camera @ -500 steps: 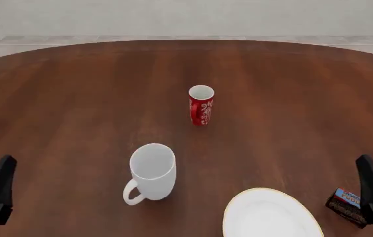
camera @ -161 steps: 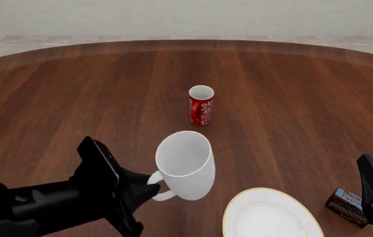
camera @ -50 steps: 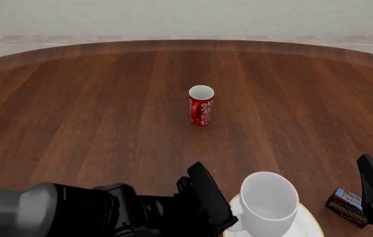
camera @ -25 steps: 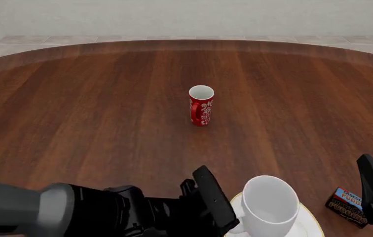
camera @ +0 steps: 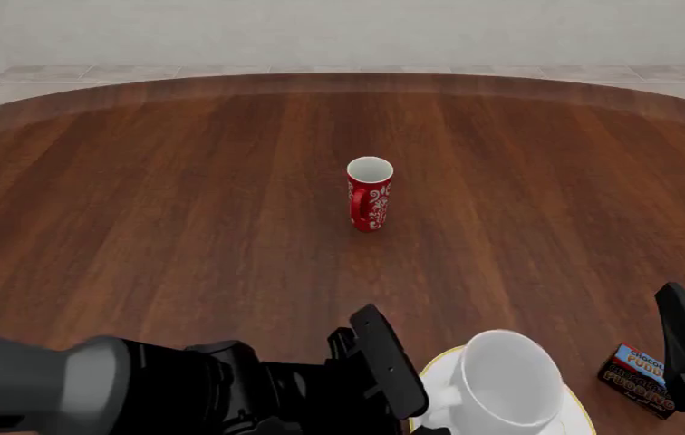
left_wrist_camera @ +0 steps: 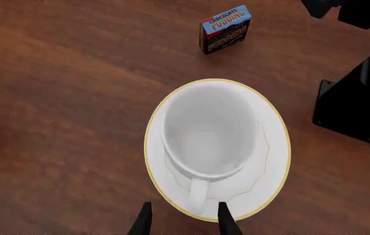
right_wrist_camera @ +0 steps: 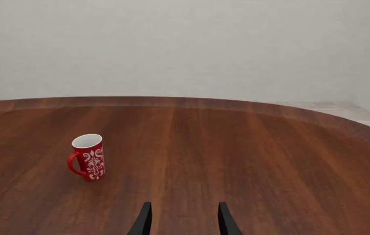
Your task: Put the white mug on the plate.
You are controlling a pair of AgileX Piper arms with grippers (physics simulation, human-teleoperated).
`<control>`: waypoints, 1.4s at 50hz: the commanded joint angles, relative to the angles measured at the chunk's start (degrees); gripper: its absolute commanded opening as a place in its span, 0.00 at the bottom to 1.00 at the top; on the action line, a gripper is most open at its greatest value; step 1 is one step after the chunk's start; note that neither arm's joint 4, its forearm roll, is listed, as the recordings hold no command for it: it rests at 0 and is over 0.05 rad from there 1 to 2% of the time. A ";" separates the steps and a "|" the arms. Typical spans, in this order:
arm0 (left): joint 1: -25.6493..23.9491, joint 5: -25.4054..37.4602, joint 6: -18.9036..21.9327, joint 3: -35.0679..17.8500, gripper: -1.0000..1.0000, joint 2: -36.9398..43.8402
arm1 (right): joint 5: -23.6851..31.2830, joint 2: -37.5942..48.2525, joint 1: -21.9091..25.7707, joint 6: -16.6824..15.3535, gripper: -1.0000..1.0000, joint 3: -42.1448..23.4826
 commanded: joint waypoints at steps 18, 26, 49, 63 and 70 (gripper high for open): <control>0.80 2.05 1.47 2.96 1.00 -7.11 | 0.00 0.00 0.01 0.00 1.00 0.00; 2.90 3.03 2.75 5.43 1.00 -13.57 | -0.01 0.00 0.00 0.01 1.00 0.00; 6.60 9.15 4.72 10.12 1.00 -30.93 | 0.38 -0.14 0.12 0.01 1.00 -0.25; 7.14 9.75 5.31 11.53 1.00 -33.47 | 0.40 -0.14 0.18 -0.58 1.00 -0.47; 7.14 9.75 5.31 11.53 1.00 -33.47 | -2.07 -0.18 0.55 -0.59 1.00 -1.75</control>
